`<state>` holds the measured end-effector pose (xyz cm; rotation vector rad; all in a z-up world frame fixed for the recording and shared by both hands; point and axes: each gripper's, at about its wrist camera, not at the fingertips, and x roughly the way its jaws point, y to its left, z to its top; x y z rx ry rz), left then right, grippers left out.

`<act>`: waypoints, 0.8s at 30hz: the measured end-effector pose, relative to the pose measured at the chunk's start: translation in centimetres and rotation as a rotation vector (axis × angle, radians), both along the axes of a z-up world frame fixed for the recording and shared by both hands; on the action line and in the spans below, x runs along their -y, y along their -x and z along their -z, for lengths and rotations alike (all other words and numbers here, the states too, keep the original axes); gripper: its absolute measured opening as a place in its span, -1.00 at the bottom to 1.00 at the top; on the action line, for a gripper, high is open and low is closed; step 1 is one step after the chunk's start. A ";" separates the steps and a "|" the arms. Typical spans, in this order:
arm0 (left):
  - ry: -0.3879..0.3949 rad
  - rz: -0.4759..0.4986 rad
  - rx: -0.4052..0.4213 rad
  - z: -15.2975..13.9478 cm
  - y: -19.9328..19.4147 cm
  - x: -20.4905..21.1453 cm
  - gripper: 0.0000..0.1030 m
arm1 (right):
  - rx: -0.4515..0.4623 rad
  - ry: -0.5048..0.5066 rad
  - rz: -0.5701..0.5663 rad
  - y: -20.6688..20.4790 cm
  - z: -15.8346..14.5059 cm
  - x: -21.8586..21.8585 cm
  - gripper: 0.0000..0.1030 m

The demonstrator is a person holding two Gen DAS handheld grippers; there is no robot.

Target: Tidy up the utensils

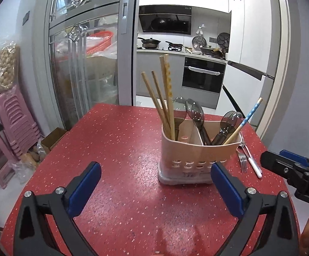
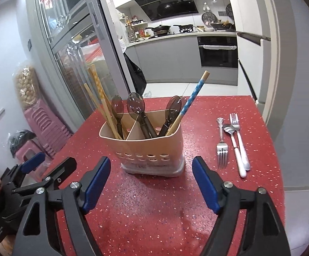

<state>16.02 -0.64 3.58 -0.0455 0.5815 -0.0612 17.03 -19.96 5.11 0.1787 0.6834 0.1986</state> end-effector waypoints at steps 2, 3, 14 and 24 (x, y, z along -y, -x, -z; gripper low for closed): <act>0.001 -0.001 0.005 -0.2 0.6 -0.2 1.00 | 0.019 0.023 0.026 0.8 -0.3 -0.2 0.61; -0.009 -0.005 0.012 -0.3 0.9 -0.2 1.00 | 0.030 0.030 0.039 1.0 -0.6 -0.2 0.63; -0.037 0.008 0.092 -2.3 3.0 -0.1 1.00 | 0.151 0.076 0.113 3.8 -2.8 -0.8 1.00; -0.016 0.013 0.112 -3.4 3.6 -0.1 1.00 | 0.155 0.124 0.160 4.6 -3.7 -0.5 1.00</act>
